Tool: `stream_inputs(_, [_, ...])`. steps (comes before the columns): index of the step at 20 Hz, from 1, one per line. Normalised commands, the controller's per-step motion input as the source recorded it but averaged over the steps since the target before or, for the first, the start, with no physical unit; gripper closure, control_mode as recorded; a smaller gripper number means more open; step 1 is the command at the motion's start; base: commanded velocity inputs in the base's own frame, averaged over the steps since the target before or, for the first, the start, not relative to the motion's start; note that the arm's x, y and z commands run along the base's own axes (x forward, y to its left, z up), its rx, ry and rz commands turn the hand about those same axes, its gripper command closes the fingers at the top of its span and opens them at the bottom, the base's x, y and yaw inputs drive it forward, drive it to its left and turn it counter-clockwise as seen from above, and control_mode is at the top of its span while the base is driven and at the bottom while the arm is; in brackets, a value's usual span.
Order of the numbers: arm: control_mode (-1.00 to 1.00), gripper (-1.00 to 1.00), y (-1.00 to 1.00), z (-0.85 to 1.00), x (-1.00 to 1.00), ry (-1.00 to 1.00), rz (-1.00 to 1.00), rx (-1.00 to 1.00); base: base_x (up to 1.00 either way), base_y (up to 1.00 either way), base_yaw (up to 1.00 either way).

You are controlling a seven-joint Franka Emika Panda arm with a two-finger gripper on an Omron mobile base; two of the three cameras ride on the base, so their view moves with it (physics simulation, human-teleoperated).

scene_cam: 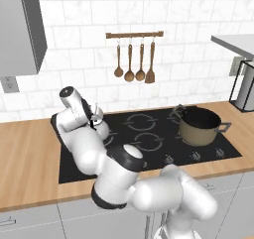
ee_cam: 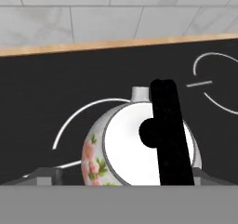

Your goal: Pick the kettle from the counter and place it on a stove burner. Then turn the burner on.

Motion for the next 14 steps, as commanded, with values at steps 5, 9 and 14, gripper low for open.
stream_inputs(5, [-1.0, -1.0, 0.0, 0.01, 0.0, 0.0, 0.0, 0.0, 0.0, 0.0, 0.0])
stream_inputs(9, [-1.0, -1.0, -0.03, -0.32, 0.0, 0.0, 0.0, -0.06, 0.0, 0.0, 0.0])
stream_inputs(14, [-1.0, -1.0, 0.0, -0.36, 0.0, 0.0, 0.0, -0.07, 0.0, 0.0, 0.0])
